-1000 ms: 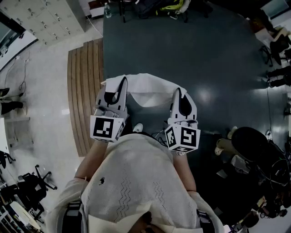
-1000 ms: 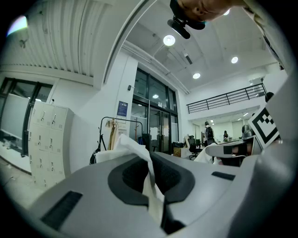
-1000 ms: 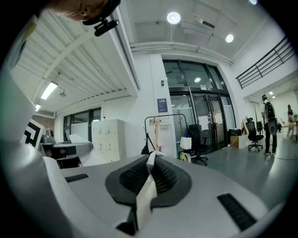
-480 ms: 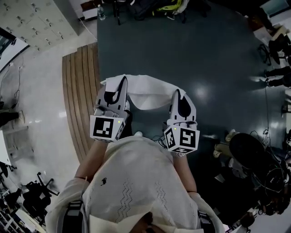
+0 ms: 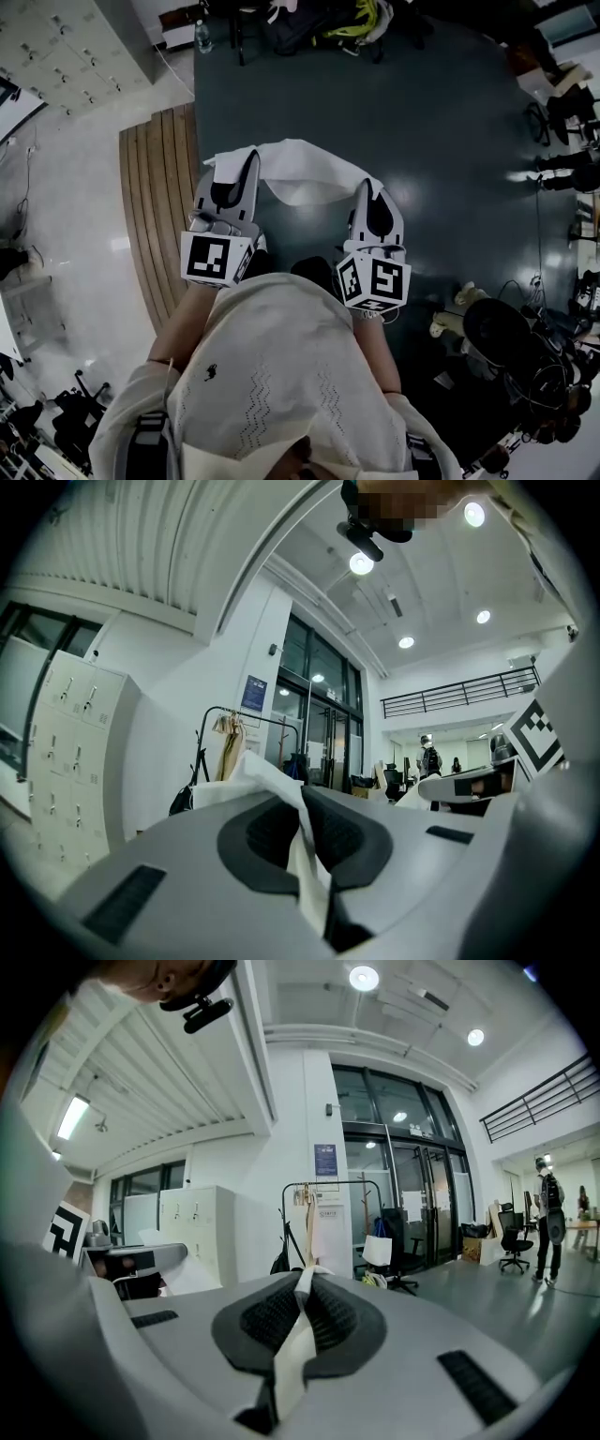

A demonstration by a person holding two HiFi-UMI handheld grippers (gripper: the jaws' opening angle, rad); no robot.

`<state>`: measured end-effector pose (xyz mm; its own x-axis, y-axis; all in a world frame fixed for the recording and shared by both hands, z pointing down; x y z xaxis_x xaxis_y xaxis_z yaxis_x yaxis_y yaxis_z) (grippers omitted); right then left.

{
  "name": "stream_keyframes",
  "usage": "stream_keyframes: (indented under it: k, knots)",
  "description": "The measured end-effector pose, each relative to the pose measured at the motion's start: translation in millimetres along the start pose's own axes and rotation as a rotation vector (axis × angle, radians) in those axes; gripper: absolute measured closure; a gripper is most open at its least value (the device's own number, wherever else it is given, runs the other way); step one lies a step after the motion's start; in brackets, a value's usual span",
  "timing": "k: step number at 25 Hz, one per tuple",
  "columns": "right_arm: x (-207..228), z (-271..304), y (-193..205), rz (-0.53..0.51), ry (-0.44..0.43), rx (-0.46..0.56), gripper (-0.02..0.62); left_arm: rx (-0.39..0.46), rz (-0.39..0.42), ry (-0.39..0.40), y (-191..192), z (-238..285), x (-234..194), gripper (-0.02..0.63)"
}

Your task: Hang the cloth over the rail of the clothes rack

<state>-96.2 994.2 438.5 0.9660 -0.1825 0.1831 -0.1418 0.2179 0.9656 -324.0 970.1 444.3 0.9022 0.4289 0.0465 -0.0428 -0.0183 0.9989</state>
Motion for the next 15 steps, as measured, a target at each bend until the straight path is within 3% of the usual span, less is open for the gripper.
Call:
stream_keyframes:
  k: [6,15]
  knots:
    - [9.4,46.1,-5.5,0.015,0.005,-0.016,0.572,-0.021,-0.006,-0.006,4.9,40.0,-20.5,0.591]
    - [81.2,136.8,-16.7,0.045,-0.007,-0.01,0.572,-0.058,0.027,-0.02,15.0,147.3,-17.9,0.591]
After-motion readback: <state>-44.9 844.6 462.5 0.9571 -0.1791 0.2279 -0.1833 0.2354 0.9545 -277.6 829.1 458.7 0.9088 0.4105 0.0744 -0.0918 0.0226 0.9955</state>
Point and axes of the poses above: the fingertips, and each gripper's own axes: z forward along the fingers, x to its right, y out of its underside, the point moved 7 cm from there along -z, backward along the fingers, and after that the axes turned 8 degrees about z, right-handed, at the moved point
